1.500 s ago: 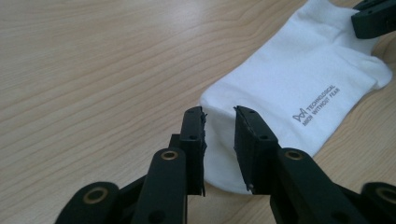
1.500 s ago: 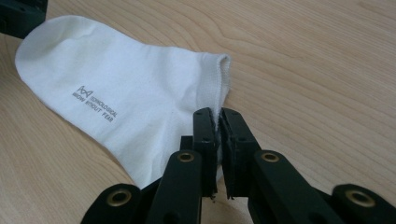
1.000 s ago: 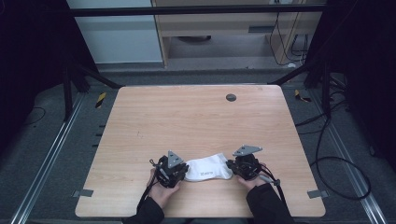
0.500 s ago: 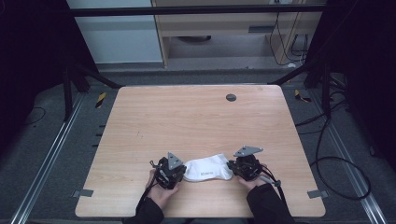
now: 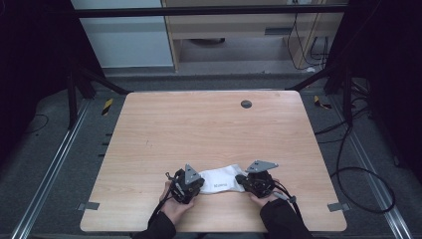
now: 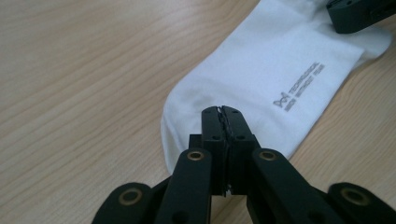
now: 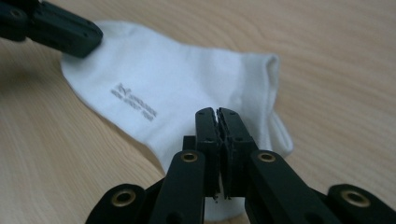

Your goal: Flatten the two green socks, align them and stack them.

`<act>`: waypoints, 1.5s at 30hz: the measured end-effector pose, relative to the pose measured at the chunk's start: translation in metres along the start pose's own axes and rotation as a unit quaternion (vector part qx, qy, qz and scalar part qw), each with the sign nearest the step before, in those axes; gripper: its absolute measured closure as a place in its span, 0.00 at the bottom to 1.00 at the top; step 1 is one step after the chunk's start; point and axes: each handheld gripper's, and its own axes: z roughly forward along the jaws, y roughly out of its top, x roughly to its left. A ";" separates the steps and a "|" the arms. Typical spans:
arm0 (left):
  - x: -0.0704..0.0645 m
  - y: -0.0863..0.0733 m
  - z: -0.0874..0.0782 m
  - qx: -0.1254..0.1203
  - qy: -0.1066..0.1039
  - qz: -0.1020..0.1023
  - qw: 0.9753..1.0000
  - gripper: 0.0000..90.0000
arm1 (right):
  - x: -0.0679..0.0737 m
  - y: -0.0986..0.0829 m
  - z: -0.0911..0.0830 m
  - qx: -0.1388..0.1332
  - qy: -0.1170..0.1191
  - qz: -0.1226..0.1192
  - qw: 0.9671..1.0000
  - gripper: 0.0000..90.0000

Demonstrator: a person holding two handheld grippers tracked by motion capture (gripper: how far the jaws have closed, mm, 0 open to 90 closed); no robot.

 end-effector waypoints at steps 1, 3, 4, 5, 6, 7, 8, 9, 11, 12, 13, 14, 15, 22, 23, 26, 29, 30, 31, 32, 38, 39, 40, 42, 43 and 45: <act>0.000 0.000 0.000 0.000 0.000 0.000 1.000 0.99 | 0.000 -0.001 0.001 0.002 0.001 0.002 1.000 0.98; 0.000 -0.002 0.001 0.002 -0.001 0.002 1.000 0.99 | 0.000 -0.002 0.000 -0.001 -0.003 0.000 1.000 0.98; 0.000 -0.002 0.001 0.003 0.001 0.006 1.000 0.99 | -0.001 -0.002 -0.001 -0.001 -0.005 0.001 1.000 0.98; -0.001 -0.002 0.001 0.004 0.003 0.011 1.000 0.99 | -0.001 -0.004 -0.002 -0.001 -0.007 0.002 1.000 0.98; -0.001 -0.002 0.001 0.004 0.003 0.011 1.000 0.99 | -0.002 -0.004 -0.002 0.001 -0.007 0.001 1.000 0.98; -0.002 -0.003 0.001 0.003 0.005 0.016 1.000 0.99 | -0.002 -0.006 -0.002 0.004 -0.008 0.002 1.000 0.98; -0.002 -0.003 0.001 0.003 0.005 0.016 1.000 0.99 | -0.003 -0.006 -0.002 0.004 -0.008 0.007 1.000 0.98; -0.001 -0.003 0.001 0.002 0.005 0.016 1.000 0.99 | -0.004 -0.007 -0.003 0.005 -0.007 0.009 1.000 0.98; -0.001 -0.003 0.001 0.001 0.005 0.015 1.000 0.99 | -0.004 -0.007 -0.003 0.003 -0.007 0.010 1.000 0.98; -0.001 -0.003 0.000 -0.004 0.004 0.011 1.000 0.98 | -0.004 -0.007 -0.004 0.005 -0.006 0.013 1.000 0.98; -0.001 -0.003 0.000 -0.004 0.004 0.011 1.000 0.97 | -0.004 -0.006 -0.005 -0.001 -0.005 0.013 1.000 0.98; 0.001 -0.002 -0.002 -0.013 -0.005 0.007 1.000 0.96 | -0.004 -0.005 -0.007 -0.008 -0.005 0.011 1.000 0.98; 0.001 -0.002 -0.004 -0.015 -0.004 0.006 1.000 0.95 | -0.005 -0.004 -0.009 -0.021 -0.007 0.010 1.000 0.98; 0.000 -0.004 0.000 -0.004 -0.002 0.014 1.000 0.97 | -0.015 0.001 -0.009 -0.050 -0.037 0.028 0.998 1.00; 0.000 -0.003 0.000 -0.002 -0.001 0.014 1.000 0.97 | -0.018 0.001 -0.004 -0.038 -0.043 0.031 0.998 1.00; 0.001 -0.003 0.000 -0.002 -0.002 0.015 1.000 0.97 | -0.021 -0.001 0.000 -0.024 -0.052 0.031 0.998 1.00; 0.001 -0.003 0.000 -0.002 -0.002 0.016 1.000 0.97 | -0.022 -0.002 0.001 -0.018 -0.049 0.045 0.998 1.00; 0.001 -0.003 0.000 -0.002 -0.002 0.016 1.000 0.95 | -0.022 -0.002 0.001 -0.018 -0.049 0.045 0.998 1.00; 0.002 -0.003 -0.001 -0.006 -0.004 0.016 1.000 0.95 | -0.022 -0.002 0.000 -0.019 -0.048 0.044 0.998 1.00; 0.002 -0.003 -0.002 -0.014 -0.006 0.012 1.000 0.91 | -0.022 -0.001 -0.003 -0.030 -0.045 0.045 0.998 1.00; 0.012 0.004 -0.023 -0.065 -0.009 0.005 0.998 0.80 | -0.026 0.003 -0.021 -0.080 -0.045 0.054 0.994 0.97; 0.020 0.005 -0.031 -0.080 -0.004 -0.002 0.997 0.77 | -0.031 0.004 -0.030 -0.097 -0.052 0.053 0.993 0.94; 0.020 0.005 -0.031 -0.080 -0.004 -0.002 0.997 0.74 | -0.031 0.004 -0.030 -0.097 -0.052 0.053 0.993 0.94; 0.029 0.004 -0.037 -0.090 0.006 -0.011 0.996 0.69 | -0.040 0.002 -0.040 -0.114 -0.066 0.062 0.989 0.88; 0.034 0.003 -0.040 -0.092 0.009 -0.015 0.996 0.67 | -0.044 0.001 -0.044 -0.117 -0.070 0.067 0.988 0.87; 0.044 0.001 -0.045 -0.096 0.015 -0.027 0.995 0.65 | -0.048 0.000 -0.047 -0.118 -0.076 0.070 0.988 0.85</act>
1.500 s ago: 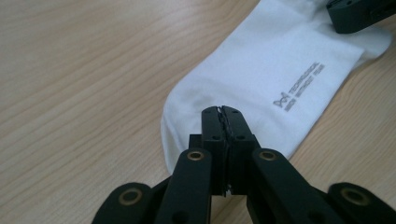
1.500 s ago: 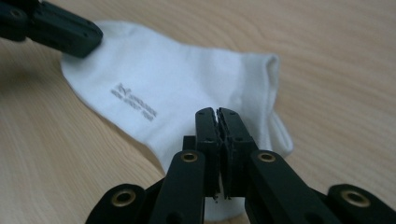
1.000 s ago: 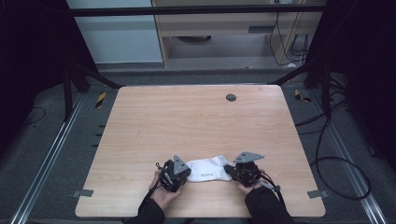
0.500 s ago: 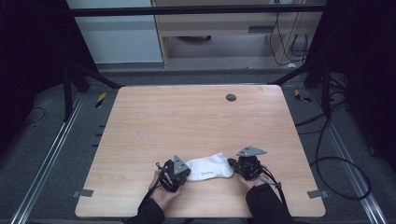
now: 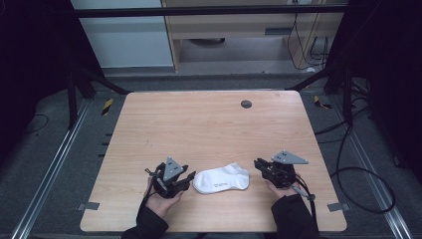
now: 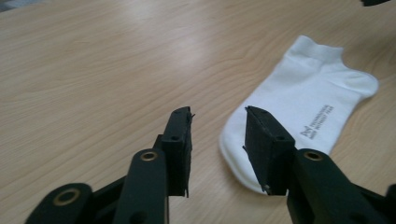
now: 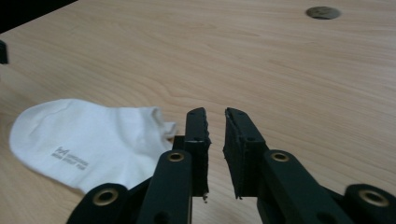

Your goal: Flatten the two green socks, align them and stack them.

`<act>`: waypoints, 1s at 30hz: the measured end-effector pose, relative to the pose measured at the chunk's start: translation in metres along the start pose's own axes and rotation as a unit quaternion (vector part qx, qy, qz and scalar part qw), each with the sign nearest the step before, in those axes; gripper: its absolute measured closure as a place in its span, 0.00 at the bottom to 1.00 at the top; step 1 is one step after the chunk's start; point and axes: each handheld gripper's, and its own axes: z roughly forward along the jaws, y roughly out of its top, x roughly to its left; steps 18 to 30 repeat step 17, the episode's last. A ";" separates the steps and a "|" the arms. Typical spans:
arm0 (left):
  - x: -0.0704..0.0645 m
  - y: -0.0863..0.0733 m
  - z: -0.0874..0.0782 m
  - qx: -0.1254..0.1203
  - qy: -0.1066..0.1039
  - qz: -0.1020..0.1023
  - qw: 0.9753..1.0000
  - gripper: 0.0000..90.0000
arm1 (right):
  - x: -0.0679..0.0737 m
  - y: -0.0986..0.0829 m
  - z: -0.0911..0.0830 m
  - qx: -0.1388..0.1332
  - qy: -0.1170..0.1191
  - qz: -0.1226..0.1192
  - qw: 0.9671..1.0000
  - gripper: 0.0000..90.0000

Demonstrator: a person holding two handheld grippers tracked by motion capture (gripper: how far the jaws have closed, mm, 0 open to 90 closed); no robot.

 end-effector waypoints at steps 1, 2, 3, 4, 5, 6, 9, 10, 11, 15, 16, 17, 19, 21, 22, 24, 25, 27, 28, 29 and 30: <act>0.005 -0.001 -0.002 0.000 0.005 -0.005 1.000 0.62 | -0.005 0.000 -0.002 -0.002 -0.007 0.002 1.000 0.82; 0.016 -0.002 -0.007 -0.004 0.014 -0.015 1.000 0.58 | -0.013 -0.001 -0.006 -0.004 -0.019 0.012 1.000 0.76; 0.016 -0.002 -0.007 -0.004 0.014 -0.015 1.000 0.56 | -0.013 -0.001 -0.006 -0.004 -0.019 0.012 1.000 0.76; 0.026 -0.005 -0.011 -0.005 0.020 -0.023 1.000 0.54 | -0.021 -0.003 -0.009 -0.004 -0.029 0.015 0.999 0.70; 0.031 -0.006 -0.014 -0.008 0.026 -0.023 0.999 0.52 | -0.024 -0.004 -0.010 -0.003 -0.036 0.015 0.999 0.67; 0.031 -0.006 -0.014 -0.008 0.026 -0.023 0.999 0.50 | -0.027 -0.004 -0.011 -0.002 -0.041 0.016 0.999 0.64; 0.052 -0.013 -0.022 -0.015 0.044 -0.038 0.998 0.44 | -0.036 -0.007 -0.012 0.000 -0.058 0.023 0.998 0.56; 0.052 -0.013 -0.022 -0.015 0.044 -0.038 0.998 0.43 | -0.039 -0.007 -0.013 0.000 -0.063 0.026 0.998 0.53; 0.063 -0.018 -0.027 -0.017 0.055 -0.043 0.997 0.41 | -0.042 -0.008 -0.014 -0.002 -0.067 0.028 0.997 0.51; 0.082 -0.028 -0.034 -0.014 0.076 -0.057 0.995 0.36 | -0.052 -0.010 -0.017 -0.004 -0.083 0.034 0.996 0.46; 0.082 -0.028 -0.034 -0.014 0.076 -0.057 0.995 0.35 | -0.052 -0.010 -0.017 -0.004 -0.083 0.034 0.996 0.46; 0.085 -0.030 -0.036 -0.014 0.078 -0.060 0.995 0.35 | -0.054 -0.011 -0.018 -0.005 -0.088 0.036 0.995 0.44; 0.085 -0.030 -0.036 -0.014 0.078 -0.060 0.995 0.35 | -0.054 -0.011 -0.018 -0.005 -0.088 0.036 0.995 0.44; 0.085 -0.030 -0.036 -0.014 0.078 -0.060 0.995 0.35 | -0.054 -0.011 -0.018 -0.005 -0.088 0.036 0.995 0.44; 0.085 -0.030 -0.036 -0.014 0.078 -0.060 0.995 0.35 | -0.054 -0.011 -0.018 -0.005 -0.088 0.036 0.995 0.44; 0.085 -0.030 -0.036 -0.014 0.078 -0.060 0.995 0.35 | -0.054 -0.011 -0.018 -0.005 -0.088 0.036 0.995 0.44; 0.085 -0.030 -0.036 -0.014 0.078 -0.060 0.995 0.35 | -0.054 -0.011 -0.018 -0.005 -0.088 0.036 0.995 0.44; 0.085 -0.030 -0.036 -0.014 0.078 -0.060 0.995 0.35 | -0.054 -0.011 -0.018 -0.005 -0.088 0.036 0.995 0.44; 0.085 -0.030 -0.036 -0.014 0.078 -0.060 0.995 0.35 | -0.054 -0.011 -0.018 -0.005 -0.088 0.036 0.995 0.44; 0.085 -0.030 -0.036 -0.014 0.078 -0.060 0.995 0.35 | -0.054 -0.011 -0.018 -0.005 -0.088 0.036 0.995 0.44; 0.085 -0.030 -0.036 -0.014 0.078 -0.060 0.995 0.35 | -0.054 -0.011 -0.018 -0.005 -0.088 0.036 0.995 0.44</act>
